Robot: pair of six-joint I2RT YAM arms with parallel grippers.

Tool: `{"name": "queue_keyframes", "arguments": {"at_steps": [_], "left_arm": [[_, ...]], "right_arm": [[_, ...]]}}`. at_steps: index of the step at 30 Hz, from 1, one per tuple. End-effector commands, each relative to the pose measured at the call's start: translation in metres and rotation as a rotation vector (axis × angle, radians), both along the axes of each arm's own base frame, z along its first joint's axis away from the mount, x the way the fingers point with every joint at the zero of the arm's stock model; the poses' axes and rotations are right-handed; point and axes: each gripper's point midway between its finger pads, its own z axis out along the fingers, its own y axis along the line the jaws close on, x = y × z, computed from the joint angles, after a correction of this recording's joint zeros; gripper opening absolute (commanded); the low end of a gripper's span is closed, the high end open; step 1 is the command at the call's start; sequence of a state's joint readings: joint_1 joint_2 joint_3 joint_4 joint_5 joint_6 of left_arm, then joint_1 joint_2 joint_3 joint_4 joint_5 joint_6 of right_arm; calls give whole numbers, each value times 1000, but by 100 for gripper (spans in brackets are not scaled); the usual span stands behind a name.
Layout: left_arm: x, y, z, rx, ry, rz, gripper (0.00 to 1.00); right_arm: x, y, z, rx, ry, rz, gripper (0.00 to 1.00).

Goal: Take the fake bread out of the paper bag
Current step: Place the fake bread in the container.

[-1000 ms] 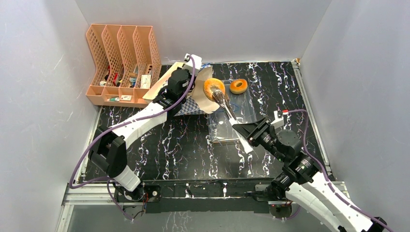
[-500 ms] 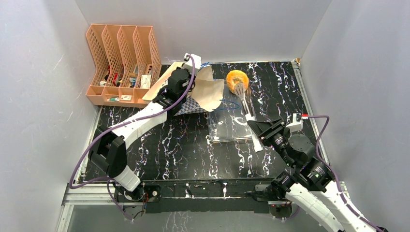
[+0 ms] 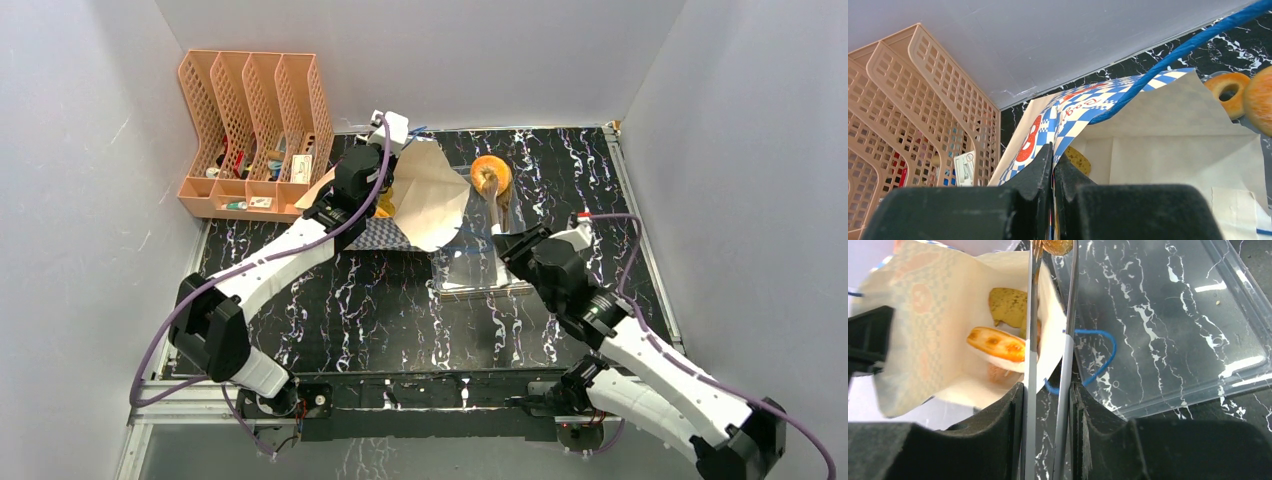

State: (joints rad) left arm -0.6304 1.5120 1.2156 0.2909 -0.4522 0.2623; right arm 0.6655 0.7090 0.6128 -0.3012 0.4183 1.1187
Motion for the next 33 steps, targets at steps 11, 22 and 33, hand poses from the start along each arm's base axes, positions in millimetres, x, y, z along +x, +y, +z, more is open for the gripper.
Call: {"name": "queue_keyframes", "arguments": {"at_steps": [11, 22, 33], "left_arm": [[-22, 12, 33, -60, -90, -31, 0], [-23, 11, 31, -41, -105, -48, 0], [-23, 10, 29, -48, -116, -56, 0]], "right_arm": [[87, 27, 3, 75, -54, -33, 0], [116, 48, -10, 72, -21, -12, 0], [128, 54, -27, 57, 20, -22, 4]]}}
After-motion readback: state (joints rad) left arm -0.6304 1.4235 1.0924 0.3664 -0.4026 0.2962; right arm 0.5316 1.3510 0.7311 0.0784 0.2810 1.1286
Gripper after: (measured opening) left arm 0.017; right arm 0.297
